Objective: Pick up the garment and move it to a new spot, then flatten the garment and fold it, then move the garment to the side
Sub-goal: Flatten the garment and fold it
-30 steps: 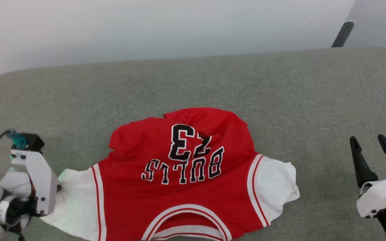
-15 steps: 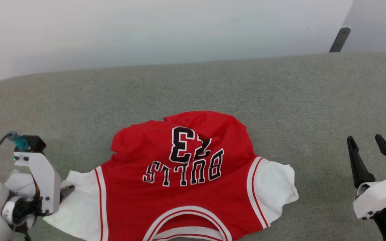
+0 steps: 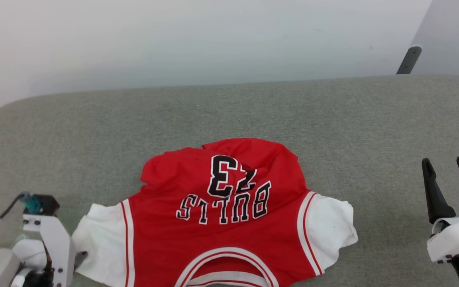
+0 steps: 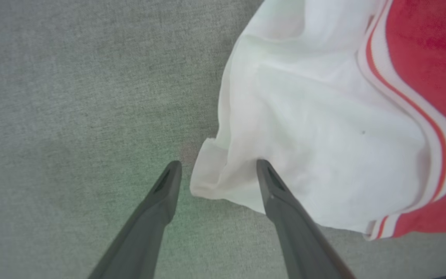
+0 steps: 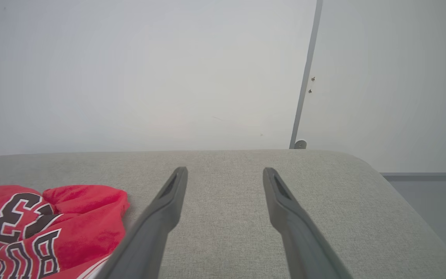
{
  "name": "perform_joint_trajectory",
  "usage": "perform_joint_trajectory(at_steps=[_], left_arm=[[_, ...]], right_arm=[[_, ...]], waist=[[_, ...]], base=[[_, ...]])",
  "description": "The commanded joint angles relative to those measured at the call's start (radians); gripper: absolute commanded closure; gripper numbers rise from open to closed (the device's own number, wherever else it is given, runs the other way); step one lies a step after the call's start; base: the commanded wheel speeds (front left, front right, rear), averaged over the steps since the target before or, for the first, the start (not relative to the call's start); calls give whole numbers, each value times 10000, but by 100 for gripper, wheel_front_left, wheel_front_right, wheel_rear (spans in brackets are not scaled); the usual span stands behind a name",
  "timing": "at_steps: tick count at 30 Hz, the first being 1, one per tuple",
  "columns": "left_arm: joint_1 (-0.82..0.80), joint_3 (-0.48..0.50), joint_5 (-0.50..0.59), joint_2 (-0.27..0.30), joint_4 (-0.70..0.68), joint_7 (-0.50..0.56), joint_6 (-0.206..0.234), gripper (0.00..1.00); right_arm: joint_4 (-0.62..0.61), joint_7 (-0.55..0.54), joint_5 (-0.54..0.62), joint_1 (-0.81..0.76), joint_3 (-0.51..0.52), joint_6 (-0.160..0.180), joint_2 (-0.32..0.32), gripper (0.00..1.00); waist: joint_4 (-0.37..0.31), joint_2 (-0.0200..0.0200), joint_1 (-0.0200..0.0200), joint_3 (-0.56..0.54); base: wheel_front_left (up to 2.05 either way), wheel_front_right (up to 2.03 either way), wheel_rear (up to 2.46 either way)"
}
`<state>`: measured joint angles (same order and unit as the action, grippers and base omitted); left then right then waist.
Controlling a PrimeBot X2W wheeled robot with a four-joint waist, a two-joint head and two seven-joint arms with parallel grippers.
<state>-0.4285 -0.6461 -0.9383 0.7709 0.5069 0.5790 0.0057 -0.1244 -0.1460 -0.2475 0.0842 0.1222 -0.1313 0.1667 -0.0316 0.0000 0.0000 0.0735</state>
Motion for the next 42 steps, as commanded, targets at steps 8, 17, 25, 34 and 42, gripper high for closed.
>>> perform_joint_trajectory(at_steps=[8,17,25,34,42], left_arm=[[73,-86,32,-589,1177,-889,-496,100],[-305,-247,69,-946,1674,-1051,-849,100],[-942,-415,179,-1288,1742,-1021,-1021,100],[-1475,-562,280,-1551,1608,-995,-1119,100],[-1599,-623,138,-1623,1625,-827,-1162,100]], right_arm=[[-890,-297,-35,-772,82,9,-197,0],[-905,-1107,-548,-1362,-904,9,-50,0],[483,-1990,-1107,-781,-1885,9,414,0],[2531,-2532,-1709,215,-2855,7,745,0],[4367,-2826,-2104,1029,-3372,9,677,100]], waist=[[-229,0,0,151],[-116,0,0,377],[312,0,0,806],[685,0,0,1268],[799,0,0,1375]], base=[[0,0,0],[0,0,0],[0,0,0],[0,0,0],[0,0,0]])
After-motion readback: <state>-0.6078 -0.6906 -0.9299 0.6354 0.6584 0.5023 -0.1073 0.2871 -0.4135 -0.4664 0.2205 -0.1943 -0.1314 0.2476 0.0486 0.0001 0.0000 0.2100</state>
